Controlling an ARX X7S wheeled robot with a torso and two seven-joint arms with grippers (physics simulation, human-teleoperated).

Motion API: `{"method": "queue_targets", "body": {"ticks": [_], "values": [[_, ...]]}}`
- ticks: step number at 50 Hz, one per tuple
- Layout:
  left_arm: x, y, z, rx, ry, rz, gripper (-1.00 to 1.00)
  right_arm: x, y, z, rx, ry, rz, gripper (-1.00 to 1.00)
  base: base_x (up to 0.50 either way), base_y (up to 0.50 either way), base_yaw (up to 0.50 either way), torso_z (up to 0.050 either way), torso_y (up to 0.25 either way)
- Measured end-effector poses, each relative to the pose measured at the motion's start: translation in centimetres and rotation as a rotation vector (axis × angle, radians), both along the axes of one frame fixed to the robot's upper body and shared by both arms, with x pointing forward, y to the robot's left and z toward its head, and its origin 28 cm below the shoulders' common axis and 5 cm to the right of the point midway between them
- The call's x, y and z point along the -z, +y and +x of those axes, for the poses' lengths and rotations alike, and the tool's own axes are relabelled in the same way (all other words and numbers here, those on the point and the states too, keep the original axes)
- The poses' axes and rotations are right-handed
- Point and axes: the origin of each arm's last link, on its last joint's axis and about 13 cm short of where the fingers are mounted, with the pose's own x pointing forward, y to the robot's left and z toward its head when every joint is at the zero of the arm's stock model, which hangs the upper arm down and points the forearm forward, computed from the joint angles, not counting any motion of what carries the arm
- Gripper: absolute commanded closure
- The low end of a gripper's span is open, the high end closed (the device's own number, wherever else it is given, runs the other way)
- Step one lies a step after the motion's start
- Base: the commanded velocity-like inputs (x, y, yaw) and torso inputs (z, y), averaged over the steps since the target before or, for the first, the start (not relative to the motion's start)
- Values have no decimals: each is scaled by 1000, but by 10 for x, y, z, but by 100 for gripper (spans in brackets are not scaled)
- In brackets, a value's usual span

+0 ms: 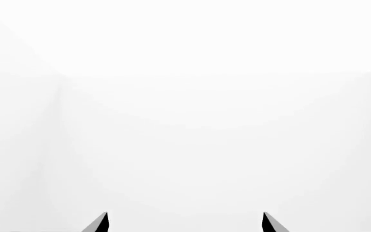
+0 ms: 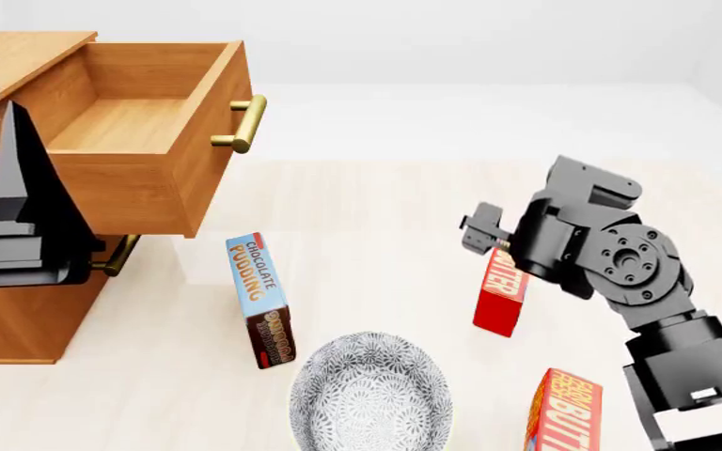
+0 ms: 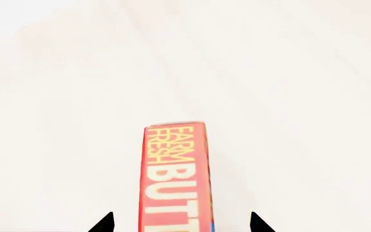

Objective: Put the butter at the front in the top drawer of the cabinet and close it.

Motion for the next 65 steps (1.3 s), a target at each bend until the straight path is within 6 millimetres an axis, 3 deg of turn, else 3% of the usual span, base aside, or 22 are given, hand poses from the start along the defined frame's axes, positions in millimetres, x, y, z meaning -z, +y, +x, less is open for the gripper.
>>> {"method": "queue_targets", "body": {"ticks": [65], "values": [[4, -2, 1, 24, 6, -21, -100, 40, 6, -11, -28, 93, 73, -100, 0, 0, 0, 0, 0]]}}
